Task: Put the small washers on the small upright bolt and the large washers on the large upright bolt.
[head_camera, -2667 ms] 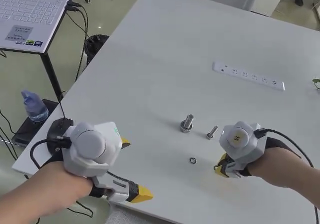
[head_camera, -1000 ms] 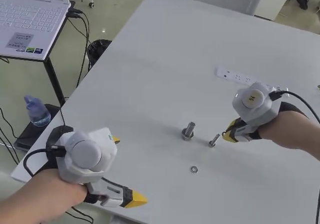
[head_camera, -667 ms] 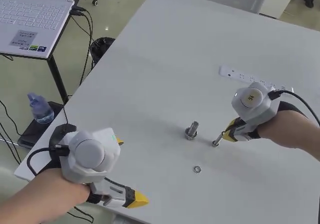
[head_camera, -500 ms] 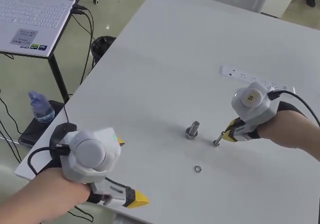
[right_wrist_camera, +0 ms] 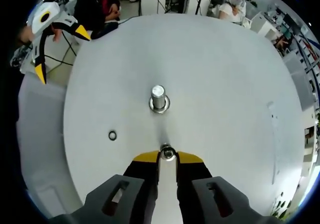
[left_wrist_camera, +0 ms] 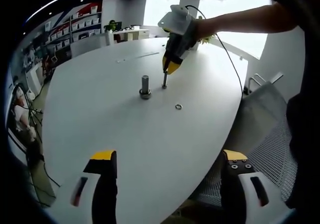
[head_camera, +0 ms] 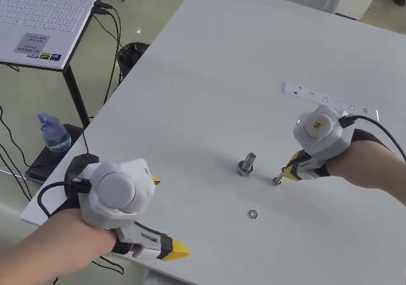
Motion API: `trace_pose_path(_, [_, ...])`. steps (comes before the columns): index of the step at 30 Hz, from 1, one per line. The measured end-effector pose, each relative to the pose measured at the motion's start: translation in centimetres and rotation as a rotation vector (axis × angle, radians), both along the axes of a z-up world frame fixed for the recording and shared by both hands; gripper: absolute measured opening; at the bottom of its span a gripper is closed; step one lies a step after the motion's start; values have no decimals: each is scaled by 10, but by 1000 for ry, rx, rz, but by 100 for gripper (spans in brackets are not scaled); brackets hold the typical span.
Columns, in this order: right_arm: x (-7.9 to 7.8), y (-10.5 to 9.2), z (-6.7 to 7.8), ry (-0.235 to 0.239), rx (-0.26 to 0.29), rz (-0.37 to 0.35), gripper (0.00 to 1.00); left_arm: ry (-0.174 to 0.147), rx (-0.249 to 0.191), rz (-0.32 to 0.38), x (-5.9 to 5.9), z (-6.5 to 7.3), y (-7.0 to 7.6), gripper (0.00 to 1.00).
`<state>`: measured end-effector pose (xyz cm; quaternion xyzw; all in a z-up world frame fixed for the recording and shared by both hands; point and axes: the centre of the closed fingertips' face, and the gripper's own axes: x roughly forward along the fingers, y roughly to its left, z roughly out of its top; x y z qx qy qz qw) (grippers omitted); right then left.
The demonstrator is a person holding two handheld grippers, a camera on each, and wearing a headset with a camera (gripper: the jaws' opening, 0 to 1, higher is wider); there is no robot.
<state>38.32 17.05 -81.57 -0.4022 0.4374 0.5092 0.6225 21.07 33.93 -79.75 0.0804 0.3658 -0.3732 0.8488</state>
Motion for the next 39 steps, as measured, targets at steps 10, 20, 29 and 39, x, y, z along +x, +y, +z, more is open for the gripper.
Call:
trace_pose_path(10, [4,1,-13,-1,-15,19,13,10,-7,1,-1,-2,-1,84])
trace_pose_path(20, [4,3,-24,6,-32,29,13,24,-8,8,-2,-5,3,83])
trace_pose_path(29, [3,5,-35,19,-39,35,13,33,-12,6,-3,-7,1,82])
trace_pose_path(39, [0,4,-44,31,-38,32,13,44,-14,1,-5,-9,0,81])
